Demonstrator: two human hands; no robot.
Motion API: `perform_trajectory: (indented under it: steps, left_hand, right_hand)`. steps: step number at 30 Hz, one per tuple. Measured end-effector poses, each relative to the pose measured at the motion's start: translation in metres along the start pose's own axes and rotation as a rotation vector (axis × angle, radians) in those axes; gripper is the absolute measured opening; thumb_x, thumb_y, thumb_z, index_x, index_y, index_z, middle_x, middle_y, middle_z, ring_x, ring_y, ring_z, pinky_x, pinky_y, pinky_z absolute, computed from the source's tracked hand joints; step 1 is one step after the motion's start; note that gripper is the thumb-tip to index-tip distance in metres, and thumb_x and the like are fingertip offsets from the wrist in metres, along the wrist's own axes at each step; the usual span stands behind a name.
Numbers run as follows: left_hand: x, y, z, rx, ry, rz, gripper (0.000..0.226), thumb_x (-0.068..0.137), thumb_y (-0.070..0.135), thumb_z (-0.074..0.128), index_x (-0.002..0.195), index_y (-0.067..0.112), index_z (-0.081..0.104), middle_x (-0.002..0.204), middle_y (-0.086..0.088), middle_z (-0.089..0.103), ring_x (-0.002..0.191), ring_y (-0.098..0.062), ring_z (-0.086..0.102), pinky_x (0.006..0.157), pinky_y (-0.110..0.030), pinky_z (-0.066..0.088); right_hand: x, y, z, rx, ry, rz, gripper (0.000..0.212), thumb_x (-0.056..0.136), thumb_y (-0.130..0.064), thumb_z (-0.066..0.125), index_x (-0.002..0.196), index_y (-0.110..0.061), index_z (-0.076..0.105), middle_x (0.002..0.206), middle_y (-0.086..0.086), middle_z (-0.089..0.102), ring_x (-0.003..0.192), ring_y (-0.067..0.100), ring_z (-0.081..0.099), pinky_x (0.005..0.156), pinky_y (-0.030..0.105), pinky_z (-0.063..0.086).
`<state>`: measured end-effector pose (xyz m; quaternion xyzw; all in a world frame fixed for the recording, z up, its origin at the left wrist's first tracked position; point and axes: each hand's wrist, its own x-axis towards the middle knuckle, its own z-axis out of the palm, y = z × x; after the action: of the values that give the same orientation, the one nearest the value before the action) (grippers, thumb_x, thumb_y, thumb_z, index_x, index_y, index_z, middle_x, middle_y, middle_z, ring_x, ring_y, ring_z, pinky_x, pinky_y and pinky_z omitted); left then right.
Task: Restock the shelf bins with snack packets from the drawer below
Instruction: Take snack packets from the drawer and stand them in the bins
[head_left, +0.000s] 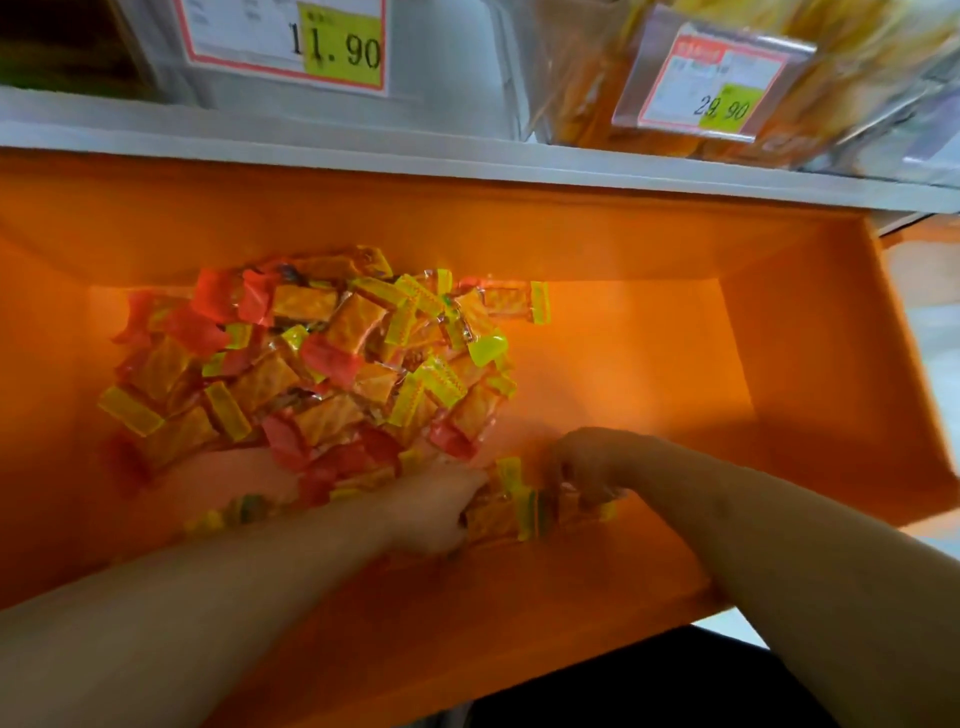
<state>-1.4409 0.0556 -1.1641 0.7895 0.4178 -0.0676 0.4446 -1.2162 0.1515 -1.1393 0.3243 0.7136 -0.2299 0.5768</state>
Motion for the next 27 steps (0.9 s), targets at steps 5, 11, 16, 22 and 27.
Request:
perform_trajectory:
  steps: [5,11,16,22,27]
  left_hand:
    - [0.007,-0.003,0.007,0.038,0.029,-0.077,0.028,0.091,0.025,0.067,0.117,0.016,0.063,0.125,-0.009,0.063,0.120,-0.030,0.057,0.103,-0.038,0.045]
    - [0.000,0.007,-0.001,0.017,0.056,-0.123,0.018,0.095,0.033,0.067,0.107,0.020,0.066,0.118,-0.005,0.064,0.115,-0.025,0.055,0.097,-0.038,0.047]
    - [-0.034,0.008,-0.053,-0.402,0.228,-0.280,0.006,0.097,0.034,0.068,0.095,0.030,0.063,0.084,0.009,0.064,0.064,-0.006,0.060,0.055,-0.027,0.044]
    - [-0.119,0.020,-0.150,-0.964,0.505,-0.294,0.013,0.094,0.019,0.075,0.104,0.013,0.068,0.098,-0.010,0.067,0.080,-0.036,0.077,0.069,-0.050,0.065]
    - [-0.205,0.060,-0.215,-1.182,0.646,-0.177,0.025,0.096,0.021,0.070,0.116,0.007,0.067,0.105,-0.023,0.076,0.087,-0.045,0.076,0.068,-0.044,0.064]
  right_hand:
    - [0.007,-0.008,-0.002,-0.090,-0.071,0.002,0.010,0.080,-0.018,0.073,0.084,-0.010,0.071,0.108,0.013,0.074,0.099,0.024,0.068,0.064,0.026,0.037]
    - [-0.023,0.004,-0.022,0.234,0.104,0.040,0.017,0.083,-0.004,0.069,0.092,-0.014,0.079,0.095,0.007,0.079,0.085,0.025,0.072,0.057,0.024,0.048]
    - [-0.069,0.017,-0.067,0.544,0.288,0.004,0.019,0.084,-0.006,0.072,0.080,-0.024,0.071,0.084,-0.002,0.079,0.067,0.012,0.066,0.061,0.025,0.049]
    - [-0.167,-0.012,-0.131,0.825,0.703,-0.177,0.012,0.088,-0.024,0.083,0.088,-0.027,0.071,0.076,-0.011,0.067,0.074,0.009,0.059,0.074,0.030,0.049]
    - [-0.247,-0.078,-0.153,1.071,0.970,-0.421,0.021,0.093,-0.011,0.078,0.081,-0.021,0.063,0.057,-0.014,0.050,0.055,0.005,0.041,0.053,0.016,0.033]
